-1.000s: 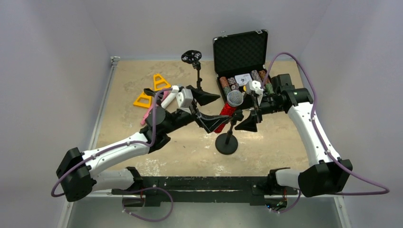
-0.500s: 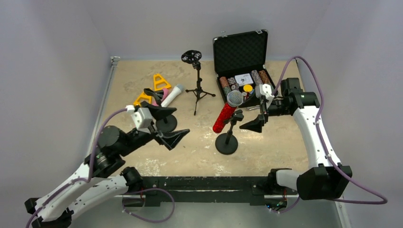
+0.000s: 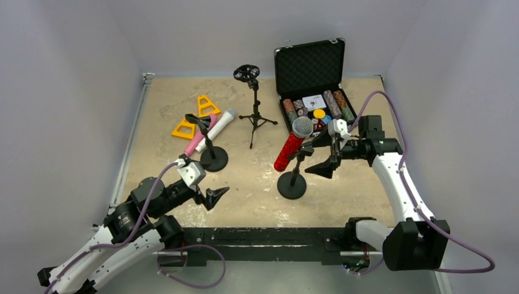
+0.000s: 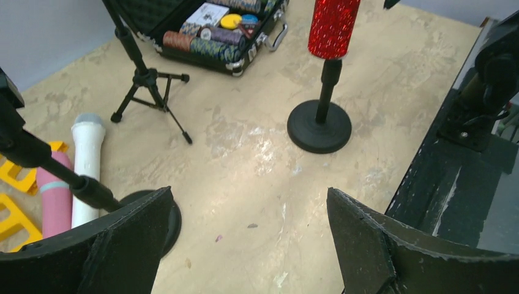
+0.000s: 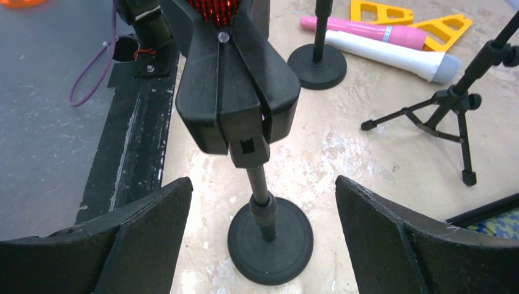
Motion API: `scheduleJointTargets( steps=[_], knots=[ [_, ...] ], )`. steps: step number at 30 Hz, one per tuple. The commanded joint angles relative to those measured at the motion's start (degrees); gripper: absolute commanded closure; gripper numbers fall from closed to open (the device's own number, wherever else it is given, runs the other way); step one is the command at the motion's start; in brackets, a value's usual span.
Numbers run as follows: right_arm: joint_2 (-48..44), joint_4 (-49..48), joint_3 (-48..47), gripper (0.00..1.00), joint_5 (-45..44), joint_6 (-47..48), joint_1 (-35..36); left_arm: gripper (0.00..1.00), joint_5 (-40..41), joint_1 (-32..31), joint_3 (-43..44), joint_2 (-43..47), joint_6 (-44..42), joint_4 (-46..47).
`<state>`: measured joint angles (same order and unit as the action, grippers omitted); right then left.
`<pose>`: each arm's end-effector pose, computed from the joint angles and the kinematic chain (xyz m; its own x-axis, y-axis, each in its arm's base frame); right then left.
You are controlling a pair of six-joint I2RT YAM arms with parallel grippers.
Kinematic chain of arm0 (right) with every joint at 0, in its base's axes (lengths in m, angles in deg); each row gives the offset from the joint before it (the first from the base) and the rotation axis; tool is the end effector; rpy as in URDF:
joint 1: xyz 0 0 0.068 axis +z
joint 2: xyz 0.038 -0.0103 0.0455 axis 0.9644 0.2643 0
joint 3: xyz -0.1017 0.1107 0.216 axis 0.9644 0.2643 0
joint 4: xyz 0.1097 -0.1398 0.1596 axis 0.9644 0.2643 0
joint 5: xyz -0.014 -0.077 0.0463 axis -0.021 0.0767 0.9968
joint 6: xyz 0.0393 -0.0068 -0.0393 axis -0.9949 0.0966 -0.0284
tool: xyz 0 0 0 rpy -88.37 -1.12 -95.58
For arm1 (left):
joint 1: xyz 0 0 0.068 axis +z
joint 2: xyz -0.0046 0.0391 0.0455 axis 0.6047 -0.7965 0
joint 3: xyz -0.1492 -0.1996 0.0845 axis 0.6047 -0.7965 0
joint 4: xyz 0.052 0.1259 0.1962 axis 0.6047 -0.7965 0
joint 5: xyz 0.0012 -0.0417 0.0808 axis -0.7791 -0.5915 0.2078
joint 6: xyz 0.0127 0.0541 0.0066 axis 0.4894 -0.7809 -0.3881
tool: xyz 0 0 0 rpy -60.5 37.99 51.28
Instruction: Attach the microphones to the stand
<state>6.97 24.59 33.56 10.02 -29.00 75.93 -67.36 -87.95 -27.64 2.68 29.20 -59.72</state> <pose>0.1809 0.0420 0.2882 -0.0511 -0.1615 -0.9855 -0.9961 0.0789 0.0387 0.0490 -0.0607 0.3019 -0.0779 0.0864 -0.9932 0.7819 0.6234 -0.0071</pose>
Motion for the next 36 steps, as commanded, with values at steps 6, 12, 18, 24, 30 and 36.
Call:
scheduleJointTargets(
  steps=[6, 12, 18, 24, 30, 36],
  knots=[
    [-1.18, -19.82, 4.64, 0.17, 5.99, -16.07, 3.1, 0.01, 5.21, 0.2, 0.33, 2.05, -1.6, -3.0],
    [0.13, -20.25, 4.49, 0.27, 9.4, -17.05, 4.63, 0.01, 5.89, 0.2, 0.56, 1.91, -1.81, -3.75],
    [1.42, -22.18, 4.63, 0.38, 10.19, -19.16, 5.8, 0.01, 5.85, 0.2, 0.55, 1.91, -1.85, -3.77],
    [3.87, -21.92, 3.31, 0.59, 10.21, -19.37, 5.95, 0.01, 5.59, 0.2, 0.46, 1.89, -1.94, -3.69],
    [5.25, -14.74, 0.81, 0.86, 9.24, -13.27, 5.95, 0.01, 5.14, 0.2, 0.46, 1.7, -2.15, -3.73],
    [4.21, -8.31, -1.59, 0.94, 5.53, -7.19, 5.49, 0.01, 4.89, 0.2, 0.46, 1.72, -2.25, -3.77]
  ],
)
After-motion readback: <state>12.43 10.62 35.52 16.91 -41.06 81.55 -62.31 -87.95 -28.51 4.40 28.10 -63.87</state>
